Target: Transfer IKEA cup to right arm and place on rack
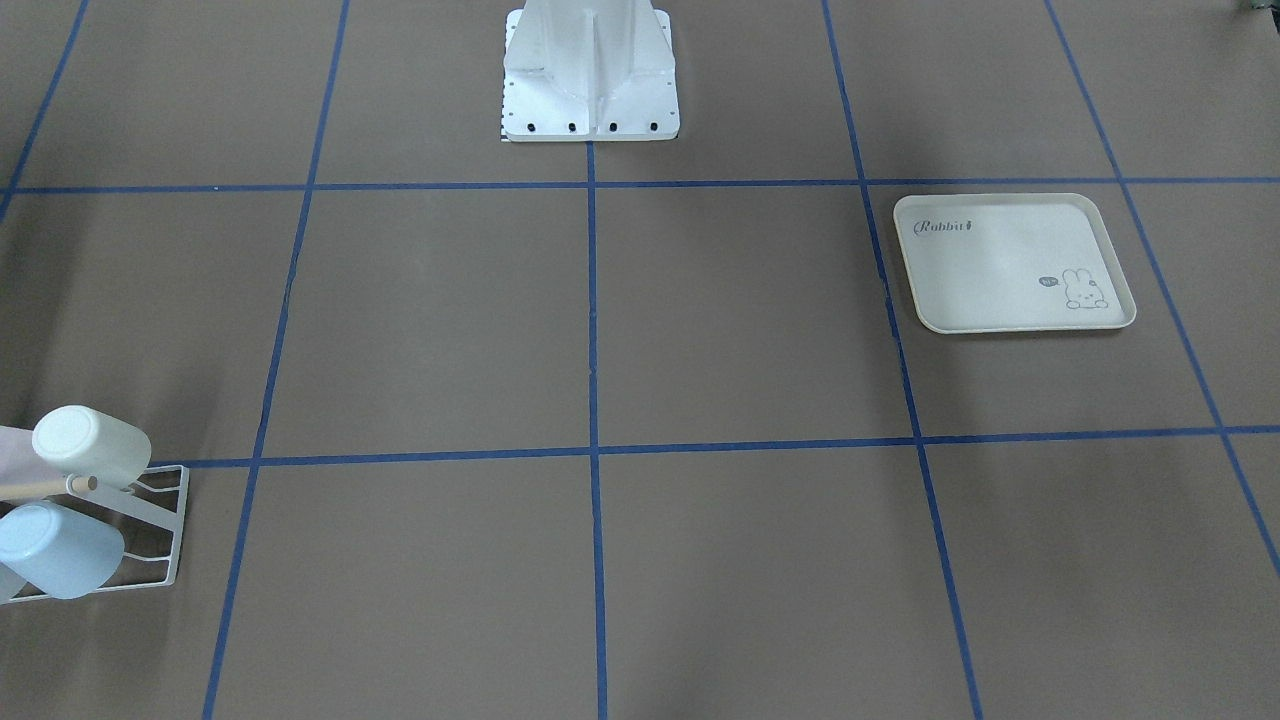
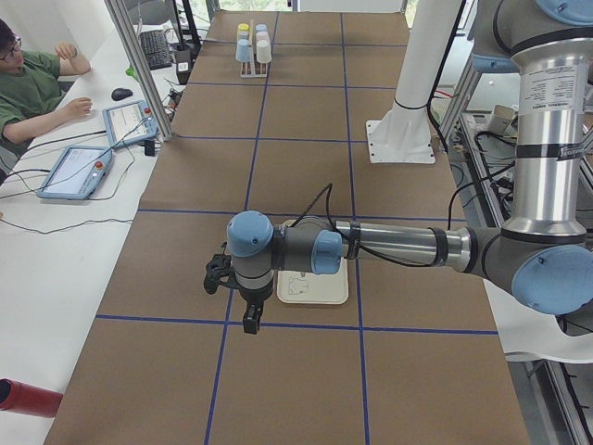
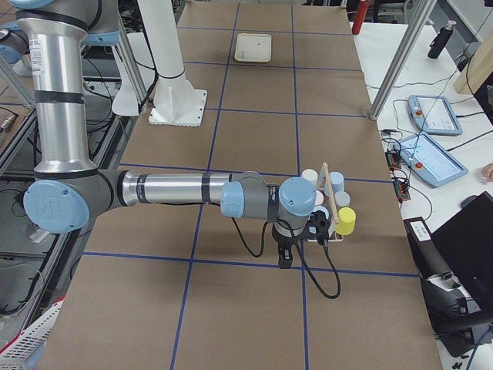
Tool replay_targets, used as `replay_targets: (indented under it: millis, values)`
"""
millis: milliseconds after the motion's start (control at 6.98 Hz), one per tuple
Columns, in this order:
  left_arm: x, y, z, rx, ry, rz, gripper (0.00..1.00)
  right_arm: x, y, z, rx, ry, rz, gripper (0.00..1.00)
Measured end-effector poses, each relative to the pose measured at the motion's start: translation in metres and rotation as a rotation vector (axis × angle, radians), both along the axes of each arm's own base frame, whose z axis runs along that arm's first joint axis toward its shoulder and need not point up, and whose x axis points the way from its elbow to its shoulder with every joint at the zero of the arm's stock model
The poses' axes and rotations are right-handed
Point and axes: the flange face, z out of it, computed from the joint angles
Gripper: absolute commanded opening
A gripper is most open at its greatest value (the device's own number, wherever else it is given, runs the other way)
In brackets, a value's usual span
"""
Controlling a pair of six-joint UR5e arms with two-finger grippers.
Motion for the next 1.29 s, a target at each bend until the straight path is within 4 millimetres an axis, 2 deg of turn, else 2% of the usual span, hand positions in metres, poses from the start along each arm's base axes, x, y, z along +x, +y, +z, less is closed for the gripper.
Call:
replay_targets:
  millis: [573,1290]
  values:
    - [0.0001,0.0000,0.0014,-0.002,-0.005,0.000,1.00,0.0010,-0.0009,-0.0015,-0.025,0.008,0.090,1.00]
    - [0.0008,-0.0006,0.0008,-0.066,0.000,-0.078,1.00,0.0011,-0.0004,-0.0003,-0.027,0.008,0.100,1.00]
